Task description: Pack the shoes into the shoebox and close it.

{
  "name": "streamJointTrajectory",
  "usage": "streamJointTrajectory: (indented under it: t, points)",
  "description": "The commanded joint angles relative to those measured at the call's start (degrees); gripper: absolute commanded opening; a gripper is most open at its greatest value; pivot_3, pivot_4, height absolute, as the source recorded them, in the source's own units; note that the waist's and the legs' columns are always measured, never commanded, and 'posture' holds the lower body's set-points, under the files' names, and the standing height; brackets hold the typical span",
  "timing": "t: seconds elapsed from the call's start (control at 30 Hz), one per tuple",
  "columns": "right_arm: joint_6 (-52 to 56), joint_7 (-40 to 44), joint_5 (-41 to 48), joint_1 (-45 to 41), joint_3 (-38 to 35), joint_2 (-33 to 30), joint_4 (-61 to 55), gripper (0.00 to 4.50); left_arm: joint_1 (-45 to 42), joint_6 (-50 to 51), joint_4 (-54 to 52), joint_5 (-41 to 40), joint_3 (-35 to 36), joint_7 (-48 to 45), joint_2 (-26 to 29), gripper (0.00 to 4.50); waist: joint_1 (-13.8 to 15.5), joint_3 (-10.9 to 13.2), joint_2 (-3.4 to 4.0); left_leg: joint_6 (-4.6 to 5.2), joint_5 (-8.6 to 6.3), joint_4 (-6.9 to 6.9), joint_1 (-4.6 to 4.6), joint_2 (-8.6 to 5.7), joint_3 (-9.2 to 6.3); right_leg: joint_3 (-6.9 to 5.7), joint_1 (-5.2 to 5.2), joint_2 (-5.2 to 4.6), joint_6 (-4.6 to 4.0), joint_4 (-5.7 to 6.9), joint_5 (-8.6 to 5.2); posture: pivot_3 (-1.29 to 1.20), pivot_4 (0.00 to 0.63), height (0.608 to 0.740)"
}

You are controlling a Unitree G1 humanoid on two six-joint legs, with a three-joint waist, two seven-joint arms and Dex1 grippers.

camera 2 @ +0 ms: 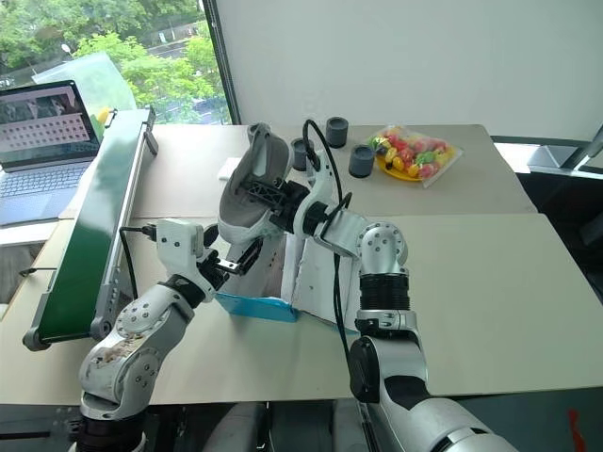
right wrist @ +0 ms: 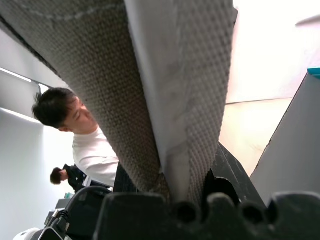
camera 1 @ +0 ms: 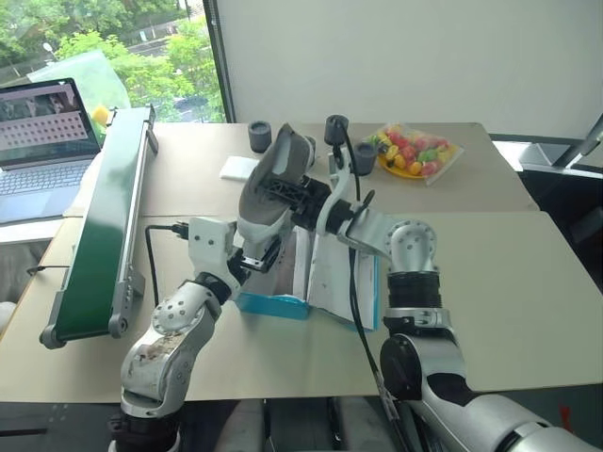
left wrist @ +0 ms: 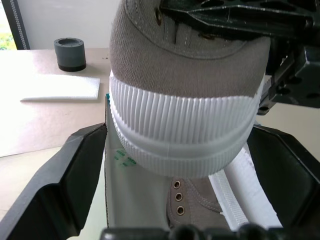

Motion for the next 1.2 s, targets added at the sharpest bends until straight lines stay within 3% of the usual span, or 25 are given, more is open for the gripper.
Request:
streamJointTrajectory:
  t: [0.03,0.27,0.47,0.8,1.2]
  points:
    - [-2.0,-4.5,-2.3,-6.4,-0.2,-1.6,-1.3,0.37,5.1,-3.8,-6.4,-1.4,2.4,-9.2,7.6,4.47,-0.2,0.0,0.06,0.00,0.00,-0.03,0.00,0.00,0.01,0.02,-0.03,0.00,0.00,0.00,0.00,0.00,0.150,0.726]
    - [15.4,-18.2,-0.6,-18.2,-6.3,-7.1,10.2,0.37,12.7,-7.9,-3.9,-7.5,13.1,-27.5,22.3,4.47,-0.4,0.2,0.28,0.00,0.00,-0.10,0.01,0.04,0.04,0.02,-0.09,0.02,-0.07,-0.01,-0.04,0.00,0.150,0.726]
    - [27.1,-30.5,-0.7,-25.0,-16.1,-3.6,21.9,0.37,10.8,-12.3,2.7,-6.5,16.0,-35.4,29.6,4.47,-0.4,0.2,0.31,0.01,0.00,-0.19,0.04,0.05,0.08,0.01,-0.05,0.03,-0.09,-0.09,-0.06,0.00,0.150,0.726]
    - [23.3,-38.2,-9.7,-19.8,-17.5,4.1,26.1,0.37,9.1,-12.8,0.5,-6.8,16.0,-35.4,30.7,4.47,-0.7,0.2,0.30,0.03,-0.01,-0.31,-0.08,0.05,0.05,-0.03,-0.09,0.01,-0.05,-0.14,-0.07,0.00,0.150,0.726]
    - [12.5,-29.7,-17.2,-20.9,-10.4,7.7,35.9,0.37,12.8,-15.5,5.3,-6.3,21.8,-40.7,33.0,4.47,-1.7,0.2,0.31,0.03,0.00,-0.39,0.19,0.08,0.10,0.04,0.02,0.06,-0.05,-0.15,-0.09,0.00,0.150,0.726]
